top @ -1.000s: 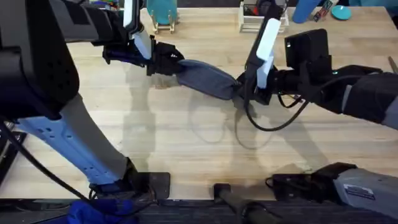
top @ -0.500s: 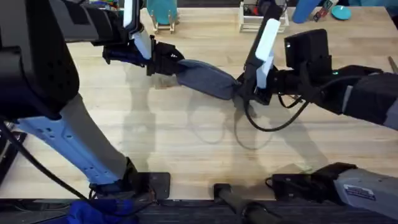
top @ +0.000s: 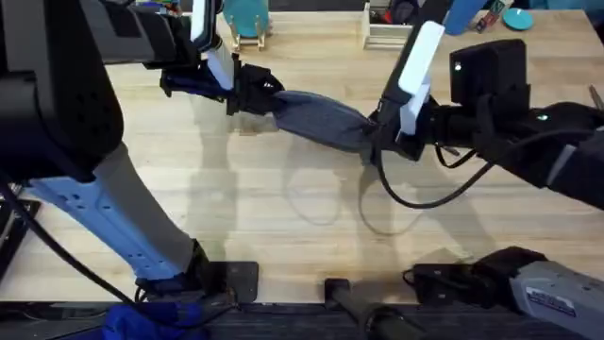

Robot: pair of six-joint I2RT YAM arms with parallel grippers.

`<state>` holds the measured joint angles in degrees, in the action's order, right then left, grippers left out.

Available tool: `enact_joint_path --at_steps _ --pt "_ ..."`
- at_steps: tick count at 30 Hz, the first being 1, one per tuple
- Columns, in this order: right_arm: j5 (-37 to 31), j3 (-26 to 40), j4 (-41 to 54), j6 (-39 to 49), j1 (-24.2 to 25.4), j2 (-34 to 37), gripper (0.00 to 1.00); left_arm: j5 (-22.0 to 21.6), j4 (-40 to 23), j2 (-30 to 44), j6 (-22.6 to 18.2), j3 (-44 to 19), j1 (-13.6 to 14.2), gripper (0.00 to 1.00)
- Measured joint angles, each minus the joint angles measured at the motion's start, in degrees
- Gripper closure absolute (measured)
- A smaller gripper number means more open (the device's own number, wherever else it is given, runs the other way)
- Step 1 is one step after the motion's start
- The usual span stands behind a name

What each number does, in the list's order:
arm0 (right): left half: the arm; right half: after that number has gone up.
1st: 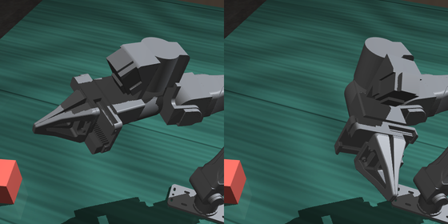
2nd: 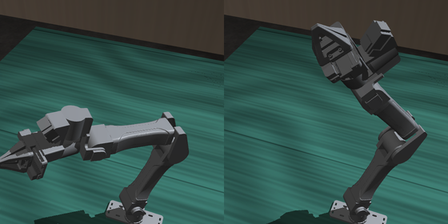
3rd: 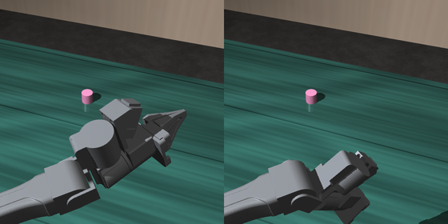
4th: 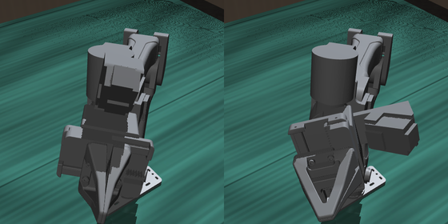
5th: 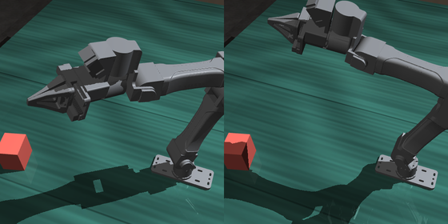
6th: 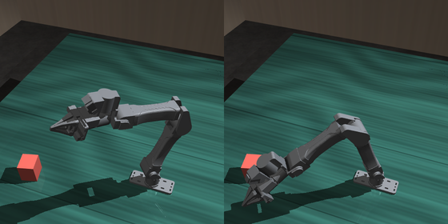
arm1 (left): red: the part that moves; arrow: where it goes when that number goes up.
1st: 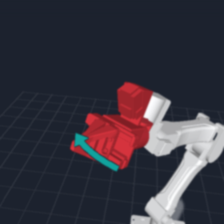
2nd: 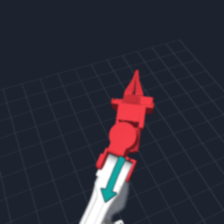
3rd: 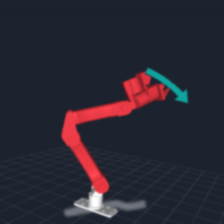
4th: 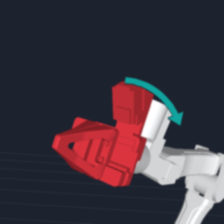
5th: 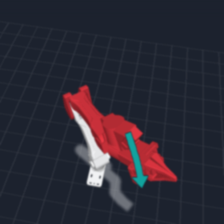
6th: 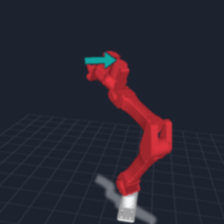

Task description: Unzip the bag, pick up the pens from the table one at a time and place them inside, then zip the bag closed.

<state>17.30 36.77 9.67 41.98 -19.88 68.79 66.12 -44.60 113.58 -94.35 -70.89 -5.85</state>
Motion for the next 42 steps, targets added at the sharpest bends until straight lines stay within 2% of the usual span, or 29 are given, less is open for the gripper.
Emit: enact_joint_path --at_steps 12,33,42 --pt "-1.0 -0.1 0.6 0.0 -0.2 -0.4 0.970 0.1 0.0 0.0 0.0 0.0 0.0 0.959" --pt "-1.5 -1.1 2.1 0.0 -0.2 -15.4 0.970 2.0 -0.2 0.0 0.0 0.0 0.5 0.959" --pt "-2.5 -1.6 3.1 0.0 -0.2 -18.0 0.970 2.0 -0.2 0.0 0.0 0.0 0.5 0.959"
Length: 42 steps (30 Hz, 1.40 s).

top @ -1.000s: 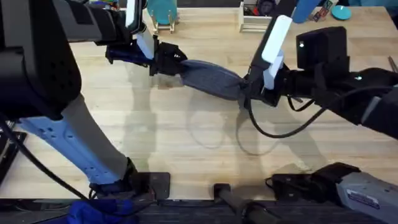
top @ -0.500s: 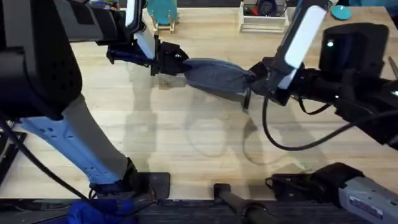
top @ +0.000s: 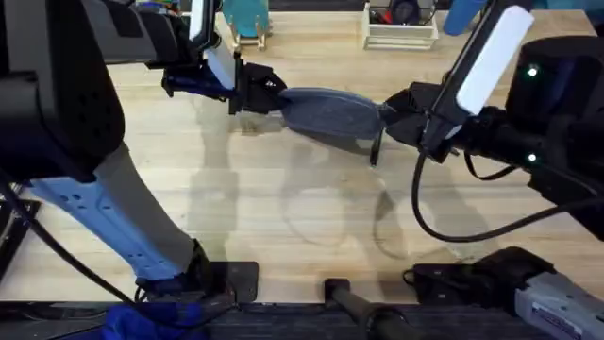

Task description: Unzip the bag, pick up the pens from the table one at a time and place them inside, then zip the bag closed.

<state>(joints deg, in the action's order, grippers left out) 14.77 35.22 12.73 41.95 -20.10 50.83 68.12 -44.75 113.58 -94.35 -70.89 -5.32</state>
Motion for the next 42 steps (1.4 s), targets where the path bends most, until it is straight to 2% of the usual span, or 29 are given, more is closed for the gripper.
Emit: enact_joint_path --at_steps 9,22,31,32,33,38,39,42 --pt "-0.4 -0.2 0.6 0.0 0.0 -2.0 0.970 -0.2 0.0 0.0 0.0 0.0 0.0 0.959" --pt "-2.1 -0.1 -0.9 0.0 0.5 -9.3 0.971 -1.7 0.5 0.0 0.0 0.0 -0.8 0.959" --pt "-2.7 -0.1 0.0 0.0 0.5 -9.6 0.970 -1.7 0.4 0.0 0.0 0.0 -0.9 0.959" --pt "-2.8 -0.1 0.1 -0.2 0.5 -9.6 0.926 -1.7 0.5 0.0 0.0 0.0 -0.9 0.959" --pt "-2.9 -0.1 0.3 0.0 0.5 -9.6 0.818 -1.7 0.4 0.0 0.0 0.0 -0.9 0.959" --pt "-3.0 -0.1 2.3 0.0 0.5 -9.6 0.100 -1.7 0.4 0.0 0.0 0.0 -0.9 0.959" --pt "-3.1 -0.1 2.7 0.0 0.5 -9.6 0.033 -1.7 0.4 0.0 0.0 0.0 -0.9 0.959" --pt "-3.9 -0.1 4.9 0.0 0.5 -9.6 0.007 -1.7 0.4 0.0 0.0 0.0 -0.9 0.959"
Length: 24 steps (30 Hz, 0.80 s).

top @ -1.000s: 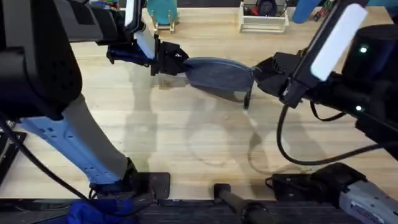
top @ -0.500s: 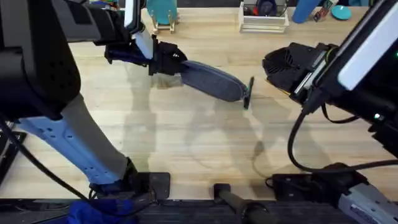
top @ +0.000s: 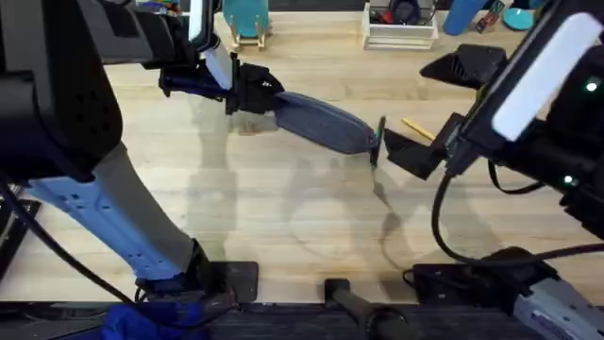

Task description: Unzip the bag, pick up the pens from the table one at a time and place them inside, then zip the bag closed.

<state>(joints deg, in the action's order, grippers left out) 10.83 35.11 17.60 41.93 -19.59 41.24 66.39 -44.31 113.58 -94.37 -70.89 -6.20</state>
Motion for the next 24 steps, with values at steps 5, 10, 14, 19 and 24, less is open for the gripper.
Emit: enact_joint_path --at_steps 5,10,14,19,24 --pt "-1.2 0.0 3.5 -2.8 0.0 0.0 0.005 0.0 0.0 0.0 0.0 0.0 0.0 0.959" --pt "-1.7 0.0 4.4 -6.0 0.0 0.0 0.005 0.0 0.0 0.0 0.0 0.0 0.0 0.959" --pt "-1.9 0.0 5.3 -7.8 0.0 0.0 0.005 0.0 0.0 0.0 0.0 0.0 0.0 0.959" --pt "-1.8 0.0 7.0 -9.4 0.0 0.0 0.005 0.0 0.0 0.0 0.0 0.0 0.0 0.959" --pt "-1.8 0.0 9.2 -10.6 0.0 0.0 0.005 0.0 0.0 0.0 0.0 0.0 0.0 0.960"
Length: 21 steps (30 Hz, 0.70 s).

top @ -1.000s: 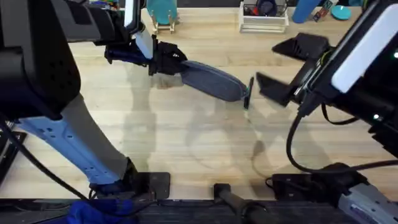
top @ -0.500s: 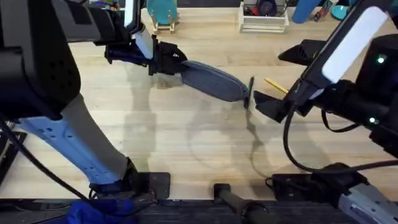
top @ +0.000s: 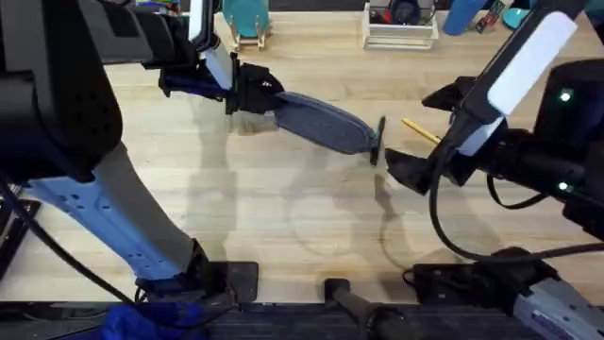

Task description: Unzip the bag, pick up the pens from the table one at a time and place them inside, then zip the bag closed.

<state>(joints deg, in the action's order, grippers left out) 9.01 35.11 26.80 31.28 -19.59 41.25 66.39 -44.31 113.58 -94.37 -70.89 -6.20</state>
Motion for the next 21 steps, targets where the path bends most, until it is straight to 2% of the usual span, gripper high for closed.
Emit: enact_joint_path --at_steps 8,14,21 --pt "0.9 0.0 0.4 -4.5 2.9 1.1 0.005 0.0 0.0 0.0 0.0 0.0 0.0 0.959" --pt "5.6 -0.2 -1.1 -6.1 5.8 6.0 0.006 0.0 0.0 0.0 0.0 0.0 0.0 0.959" --pt "9.7 -0.2 -2.7 -6.4 6.3 10.5 0.005 0.0 0.0 0.0 0.0 0.0 0.0 0.959"
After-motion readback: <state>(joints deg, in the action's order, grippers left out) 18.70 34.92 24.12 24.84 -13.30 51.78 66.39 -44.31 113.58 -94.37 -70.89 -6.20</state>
